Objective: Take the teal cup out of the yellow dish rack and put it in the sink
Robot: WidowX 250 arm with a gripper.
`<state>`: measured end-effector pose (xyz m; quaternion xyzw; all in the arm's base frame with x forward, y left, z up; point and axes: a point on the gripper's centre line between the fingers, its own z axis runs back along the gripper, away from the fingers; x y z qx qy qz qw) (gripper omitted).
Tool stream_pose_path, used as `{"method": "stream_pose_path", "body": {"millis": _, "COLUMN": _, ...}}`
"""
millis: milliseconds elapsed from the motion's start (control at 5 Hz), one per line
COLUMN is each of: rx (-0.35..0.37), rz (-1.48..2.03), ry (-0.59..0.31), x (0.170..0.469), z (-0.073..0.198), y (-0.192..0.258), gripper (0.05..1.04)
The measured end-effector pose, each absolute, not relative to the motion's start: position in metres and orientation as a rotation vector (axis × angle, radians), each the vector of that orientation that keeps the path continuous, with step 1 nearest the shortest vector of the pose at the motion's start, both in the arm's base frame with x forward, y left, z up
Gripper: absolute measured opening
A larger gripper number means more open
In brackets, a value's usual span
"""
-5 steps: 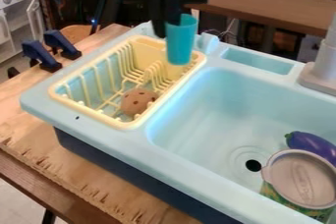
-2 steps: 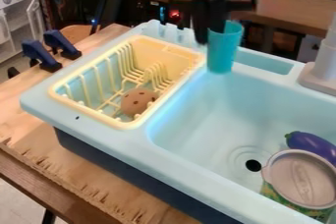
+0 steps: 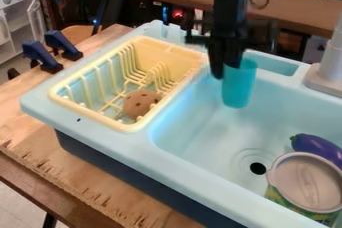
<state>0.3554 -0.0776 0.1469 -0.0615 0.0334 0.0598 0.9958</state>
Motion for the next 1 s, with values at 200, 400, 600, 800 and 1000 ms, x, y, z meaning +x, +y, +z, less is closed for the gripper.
{"method": "stream_pose_path", "body": {"millis": 200, "rx": -0.115, "rz": 0.133, "ry": 0.096, "x": 0.350, "z": 0.138, "y": -0.077, "gripper": 0.115}}
{"method": "stream_pose_path", "body": {"millis": 400, "rx": -0.097, "rz": 0.124, "ry": 0.107, "x": 0.348, "z": 0.127, "y": -0.078, "gripper": 0.154}}
{"method": "stream_pose_path", "body": {"millis": 600, "rx": -0.081, "rz": 0.125, "ry": 0.120, "x": 0.346, "z": 0.122, "y": -0.084, "gripper": 0.381}}
{"method": "stream_pose_path", "body": {"millis": 800, "rx": -0.083, "rz": 0.110, "ry": 0.118, "x": 0.346, "z": 0.122, "y": -0.089, "gripper": 0.721}}
{"method": "stream_pose_path", "body": {"millis": 1000, "rx": -0.081, "rz": 0.111, "ry": 0.115, "x": 0.346, "z": 0.122, "y": -0.090, "gripper": 0.982}}
